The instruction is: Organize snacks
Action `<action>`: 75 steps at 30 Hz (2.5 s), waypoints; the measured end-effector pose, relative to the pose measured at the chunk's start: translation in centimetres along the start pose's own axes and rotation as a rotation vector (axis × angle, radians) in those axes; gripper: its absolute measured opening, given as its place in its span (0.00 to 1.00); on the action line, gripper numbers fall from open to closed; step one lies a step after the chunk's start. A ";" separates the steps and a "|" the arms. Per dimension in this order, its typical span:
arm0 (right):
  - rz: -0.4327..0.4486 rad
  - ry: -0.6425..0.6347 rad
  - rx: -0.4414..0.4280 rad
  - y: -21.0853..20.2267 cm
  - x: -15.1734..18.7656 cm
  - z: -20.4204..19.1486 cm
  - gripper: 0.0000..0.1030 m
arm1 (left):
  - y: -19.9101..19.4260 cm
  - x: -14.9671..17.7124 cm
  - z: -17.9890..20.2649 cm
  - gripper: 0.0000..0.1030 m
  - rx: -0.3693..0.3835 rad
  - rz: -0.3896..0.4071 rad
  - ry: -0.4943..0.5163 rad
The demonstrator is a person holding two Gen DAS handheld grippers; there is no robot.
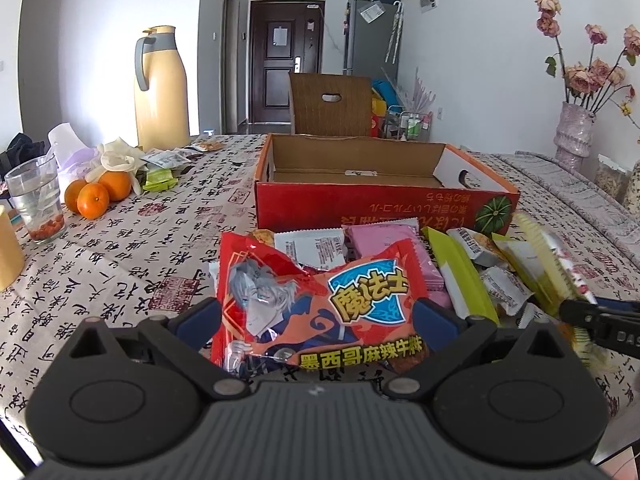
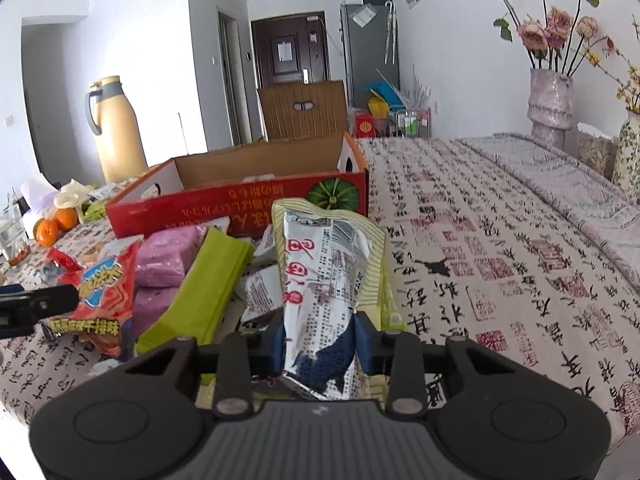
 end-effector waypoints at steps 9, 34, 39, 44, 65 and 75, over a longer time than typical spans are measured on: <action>-0.016 0.004 -0.004 0.2 0.2 0.2 0.33 | 2.9 0.3 -1.6 1.00 -0.077 -0.078 -0.070; -0.007 0.007 -0.004 -0.2 0.2 0.0 0.33 | 0.5 0.7 -2.1 0.38 0.057 -0.009 -0.112; 0.007 0.004 -0.003 -1.1 0.3 -0.1 0.33 | -0.8 0.1 -1.8 0.31 0.095 0.026 -0.108; 0.019 -0.002 -0.005 -1.8 0.4 -0.3 0.33 | -2.0 -0.6 -1.0 0.27 0.131 0.064 -0.084; 0.120 -0.050 -0.008 -2.2 -3.3 -1.6 0.33 | -3.7 -6.1 0.9 0.21 0.188 0.209 -0.033; 0.182 -0.096 -0.022 1.7 -10.0 -2.9 0.33 | -0.4 -11.2 0.4 0.21 0.179 0.245 -0.045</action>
Point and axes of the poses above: each gripper's, at about its wrist camera, not at the fingertips, and y roughly the way its jaws point, z to its right, x to its underside, the point moved 6 cm from there along y, roughly the way its jaws point, and after that the axes turned 8 degrees about x, right-handed, at the moved point
